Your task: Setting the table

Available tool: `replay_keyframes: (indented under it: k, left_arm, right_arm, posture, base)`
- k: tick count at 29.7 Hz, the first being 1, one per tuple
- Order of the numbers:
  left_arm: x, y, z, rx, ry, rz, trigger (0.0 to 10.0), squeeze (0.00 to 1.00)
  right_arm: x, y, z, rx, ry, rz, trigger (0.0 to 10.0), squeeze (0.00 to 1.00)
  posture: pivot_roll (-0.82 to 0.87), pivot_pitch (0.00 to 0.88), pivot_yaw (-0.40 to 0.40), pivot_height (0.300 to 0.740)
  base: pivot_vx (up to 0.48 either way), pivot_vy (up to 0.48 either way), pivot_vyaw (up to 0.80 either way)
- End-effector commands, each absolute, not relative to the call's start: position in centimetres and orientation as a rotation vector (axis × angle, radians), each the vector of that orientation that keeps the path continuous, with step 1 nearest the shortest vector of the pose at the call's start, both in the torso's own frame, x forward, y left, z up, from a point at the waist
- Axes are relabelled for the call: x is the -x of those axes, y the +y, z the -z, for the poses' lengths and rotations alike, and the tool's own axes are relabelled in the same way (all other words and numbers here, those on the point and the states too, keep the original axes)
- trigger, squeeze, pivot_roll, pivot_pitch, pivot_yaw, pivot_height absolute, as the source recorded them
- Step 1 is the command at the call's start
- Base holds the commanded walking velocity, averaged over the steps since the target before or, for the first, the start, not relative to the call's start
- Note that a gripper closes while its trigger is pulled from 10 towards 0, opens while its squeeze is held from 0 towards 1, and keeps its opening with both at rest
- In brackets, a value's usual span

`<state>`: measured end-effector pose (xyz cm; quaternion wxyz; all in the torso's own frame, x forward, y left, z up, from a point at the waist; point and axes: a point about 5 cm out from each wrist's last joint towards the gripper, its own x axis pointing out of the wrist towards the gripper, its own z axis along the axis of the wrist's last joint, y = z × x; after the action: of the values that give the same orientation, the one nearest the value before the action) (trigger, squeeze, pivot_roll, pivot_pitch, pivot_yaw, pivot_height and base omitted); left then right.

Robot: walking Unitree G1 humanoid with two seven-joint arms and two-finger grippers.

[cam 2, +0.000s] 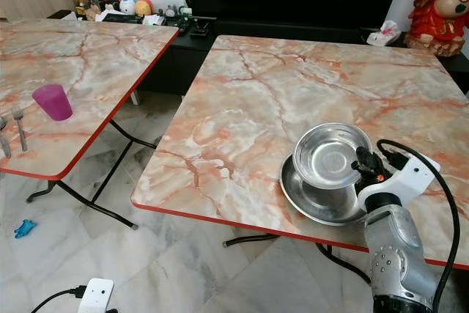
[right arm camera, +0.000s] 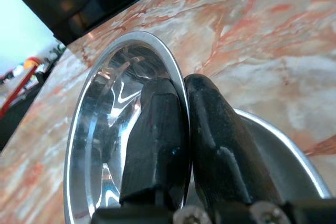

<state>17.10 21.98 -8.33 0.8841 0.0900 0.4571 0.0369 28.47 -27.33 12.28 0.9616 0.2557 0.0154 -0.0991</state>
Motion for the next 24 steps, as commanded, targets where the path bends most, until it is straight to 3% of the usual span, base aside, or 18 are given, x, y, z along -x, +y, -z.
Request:
replay_keyframes:
  k: [1,8,24]
  left_arm:
    - [-17.4,21.8,8.3,-0.190,0.968,-0.075,10.0,0.00]
    - [-17.5,21.7,8.3,-0.189,0.968,-0.073,10.0,0.00]
    - [-17.5,21.7,8.3,-0.185,0.970,-0.075,10.0,0.00]
  right_arm:
    - [-28.7,-27.7,-12.5,-0.596,0.009,0.216,10.0,0.00]
    - [-29.1,-27.3,-11.4,-0.707,0.009,0.237,10.0,0.00]
    - [-29.7,-26.5,-10.0,-0.719,0.045,0.244,10.0,0.00]
  posture:
    - [0.03,0.000,0.009,0.740]
    - [0.03,0.001,0.013,0.740]
    - [0.04,0.004,0.010,0.740]
  base:
    - [0.000,0.000,0.00]
    - [0.000,0.000,0.00]
    - [0.000,0.000,0.00]
